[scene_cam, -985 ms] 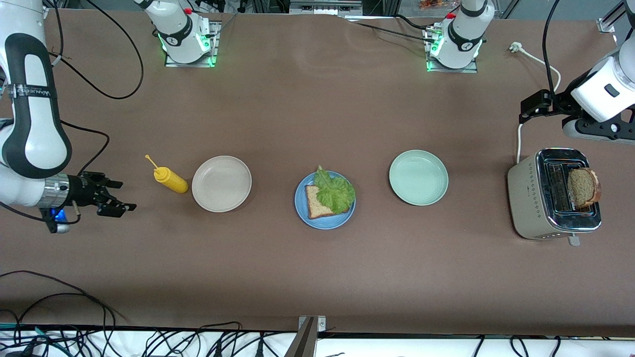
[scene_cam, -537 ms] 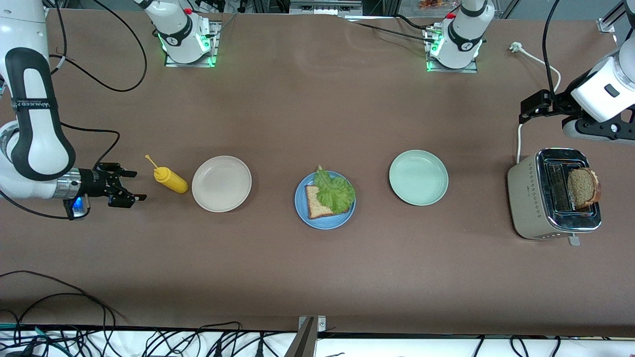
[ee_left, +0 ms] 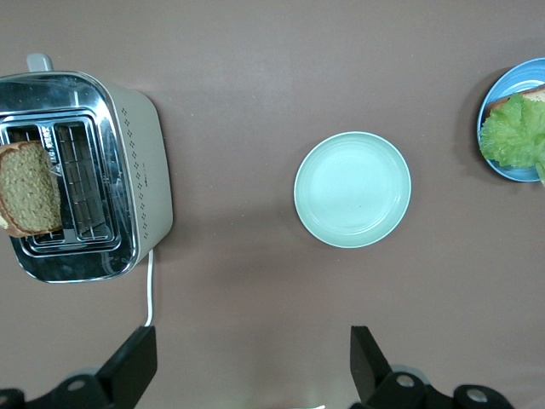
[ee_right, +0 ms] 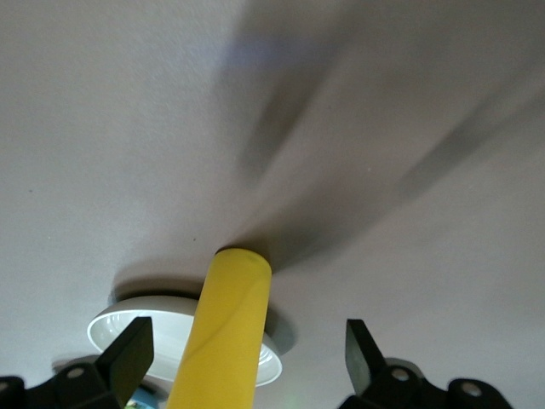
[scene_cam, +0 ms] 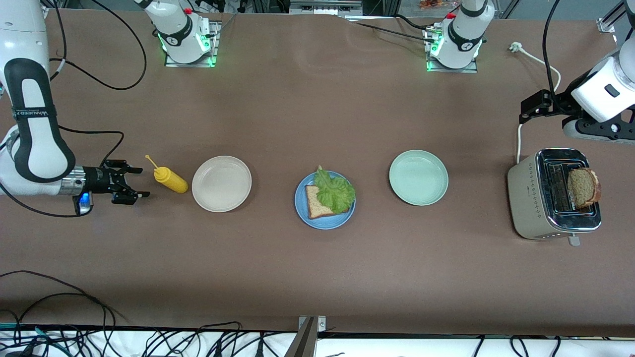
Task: Make sandwich in blue plate with both arms
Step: 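Close the right gripper around the yellow mustard bottle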
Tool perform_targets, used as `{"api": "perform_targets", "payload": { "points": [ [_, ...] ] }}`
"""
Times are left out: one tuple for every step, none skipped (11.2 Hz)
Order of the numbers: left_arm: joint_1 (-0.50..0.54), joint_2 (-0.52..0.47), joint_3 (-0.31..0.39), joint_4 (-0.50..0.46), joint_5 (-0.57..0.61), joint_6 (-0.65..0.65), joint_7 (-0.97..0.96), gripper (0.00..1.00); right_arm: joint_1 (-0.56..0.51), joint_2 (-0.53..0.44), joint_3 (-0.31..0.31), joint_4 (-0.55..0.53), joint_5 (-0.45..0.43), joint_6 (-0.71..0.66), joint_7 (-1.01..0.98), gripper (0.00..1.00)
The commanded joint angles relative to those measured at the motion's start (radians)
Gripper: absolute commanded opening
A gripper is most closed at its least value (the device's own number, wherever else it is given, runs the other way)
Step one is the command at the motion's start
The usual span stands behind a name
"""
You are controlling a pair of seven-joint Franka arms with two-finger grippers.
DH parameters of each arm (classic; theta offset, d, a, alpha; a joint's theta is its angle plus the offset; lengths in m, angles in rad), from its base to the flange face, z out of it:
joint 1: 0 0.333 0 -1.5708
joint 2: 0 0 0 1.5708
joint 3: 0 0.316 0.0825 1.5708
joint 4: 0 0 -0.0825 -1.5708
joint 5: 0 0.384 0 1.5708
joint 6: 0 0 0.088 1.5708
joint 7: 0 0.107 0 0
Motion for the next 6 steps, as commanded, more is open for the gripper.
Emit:
{"api": "perform_targets", "payload": {
  "points": [
    [-0.003,-0.008,0.004,-0.004,0.009,0.005,0.021,1.0,-0.007,-0.012,0.001,-0.036,0.078,0.003,-0.004,1.0],
    [-0.003,-0.006,0.004,-0.004,0.009,0.005,0.021,1.0,-0.007,-0.006,0.001,-0.036,0.105,0.006,0.001,1.0],
    [-0.001,-0.006,0.004,-0.004,0.009,0.005,0.021,1.0,-0.005,0.0,0.002,-0.036,0.139,0.009,0.004,1.0],
    [-0.003,-0.006,0.004,-0.004,0.009,0.005,0.021,1.0,-0.005,0.006,0.006,-0.036,0.169,0.014,0.012,1.0],
    [-0.001,-0.006,0.004,-0.004,0.009,0.005,0.021,1.0,-0.004,0.017,0.016,-0.034,0.189,0.017,0.022,1.0],
    [-0.003,-0.006,0.004,-0.004,0.009,0.005,0.021,1.0,-0.002,0.024,0.025,-0.036,0.212,0.026,0.027,1.0]
  ]
}}
